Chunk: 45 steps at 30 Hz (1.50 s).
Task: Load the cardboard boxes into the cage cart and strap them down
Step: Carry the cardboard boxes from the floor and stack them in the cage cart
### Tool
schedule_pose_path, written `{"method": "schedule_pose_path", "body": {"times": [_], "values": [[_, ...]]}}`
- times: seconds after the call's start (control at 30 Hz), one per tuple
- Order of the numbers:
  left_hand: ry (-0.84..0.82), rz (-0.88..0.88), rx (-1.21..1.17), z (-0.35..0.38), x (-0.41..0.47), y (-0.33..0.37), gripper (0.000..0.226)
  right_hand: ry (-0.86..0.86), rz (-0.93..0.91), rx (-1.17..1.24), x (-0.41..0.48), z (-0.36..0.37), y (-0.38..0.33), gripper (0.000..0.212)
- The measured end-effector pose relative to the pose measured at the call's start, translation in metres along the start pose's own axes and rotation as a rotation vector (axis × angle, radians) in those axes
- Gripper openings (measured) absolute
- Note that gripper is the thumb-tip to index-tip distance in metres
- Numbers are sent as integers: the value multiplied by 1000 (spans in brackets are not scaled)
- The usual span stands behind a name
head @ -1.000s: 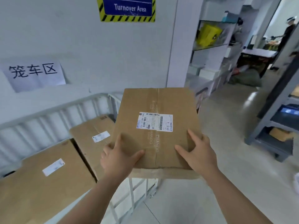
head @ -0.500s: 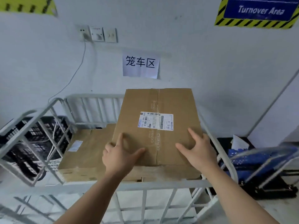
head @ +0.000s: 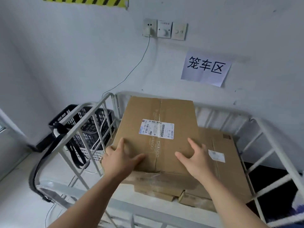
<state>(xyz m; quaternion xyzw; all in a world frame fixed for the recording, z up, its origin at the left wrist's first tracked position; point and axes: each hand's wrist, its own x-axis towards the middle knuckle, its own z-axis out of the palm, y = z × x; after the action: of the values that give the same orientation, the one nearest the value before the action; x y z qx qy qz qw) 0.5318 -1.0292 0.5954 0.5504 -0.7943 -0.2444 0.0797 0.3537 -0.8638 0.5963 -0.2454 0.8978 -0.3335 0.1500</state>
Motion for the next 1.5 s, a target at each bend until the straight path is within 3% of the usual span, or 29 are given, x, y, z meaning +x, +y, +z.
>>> {"method": "schedule_pose_path", "body": {"times": [0.23,0.5,1.13,1.5], "values": [[-77,-37,77,-25,105,-54,103,-40,62,-14,48,86,-64,80],[-147,-71,128,-13,192,-80,96,-135,159,31,115,162,-84,82],[-262,-167,289,96,401,-117,99,-349,248,40,303,324,-52,85],[-382,-161,212,191,492,-178,102,-356,310,-3,363,430,-10,87]]}}
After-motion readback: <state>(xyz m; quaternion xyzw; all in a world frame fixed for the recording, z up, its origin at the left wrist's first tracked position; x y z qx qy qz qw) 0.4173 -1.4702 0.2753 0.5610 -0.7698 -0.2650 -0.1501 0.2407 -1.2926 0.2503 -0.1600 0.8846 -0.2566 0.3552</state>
